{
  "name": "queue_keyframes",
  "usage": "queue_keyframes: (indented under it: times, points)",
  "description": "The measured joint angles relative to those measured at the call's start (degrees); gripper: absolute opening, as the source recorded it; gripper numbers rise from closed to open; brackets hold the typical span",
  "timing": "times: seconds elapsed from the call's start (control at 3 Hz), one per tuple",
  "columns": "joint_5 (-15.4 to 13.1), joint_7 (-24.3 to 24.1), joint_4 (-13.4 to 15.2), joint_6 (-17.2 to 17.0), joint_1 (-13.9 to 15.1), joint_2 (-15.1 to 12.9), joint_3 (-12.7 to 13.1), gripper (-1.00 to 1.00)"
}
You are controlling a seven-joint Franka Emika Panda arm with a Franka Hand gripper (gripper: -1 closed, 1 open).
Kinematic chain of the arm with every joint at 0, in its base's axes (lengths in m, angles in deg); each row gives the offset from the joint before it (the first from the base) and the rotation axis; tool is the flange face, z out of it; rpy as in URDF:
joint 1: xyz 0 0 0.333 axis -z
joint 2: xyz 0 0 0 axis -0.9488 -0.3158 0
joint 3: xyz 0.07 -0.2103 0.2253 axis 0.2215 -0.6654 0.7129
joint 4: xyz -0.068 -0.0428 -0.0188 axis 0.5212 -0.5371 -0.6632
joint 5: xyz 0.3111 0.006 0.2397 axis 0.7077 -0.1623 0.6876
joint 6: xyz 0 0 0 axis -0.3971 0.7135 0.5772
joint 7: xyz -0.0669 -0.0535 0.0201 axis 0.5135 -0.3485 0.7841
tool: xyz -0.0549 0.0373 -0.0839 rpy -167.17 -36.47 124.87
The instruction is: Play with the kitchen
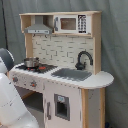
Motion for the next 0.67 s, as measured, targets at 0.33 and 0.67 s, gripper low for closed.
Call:
queue_keyframes:
  times: [0.33,0.67]
  points:
    - [-3.29,-2.68,-0.02,-0.4,-3.08,0.22,-3.84,1.0]
    - [-7.35,-5.37,-0.06,-1.29,-5.5,0.59,-6.87,1.0]
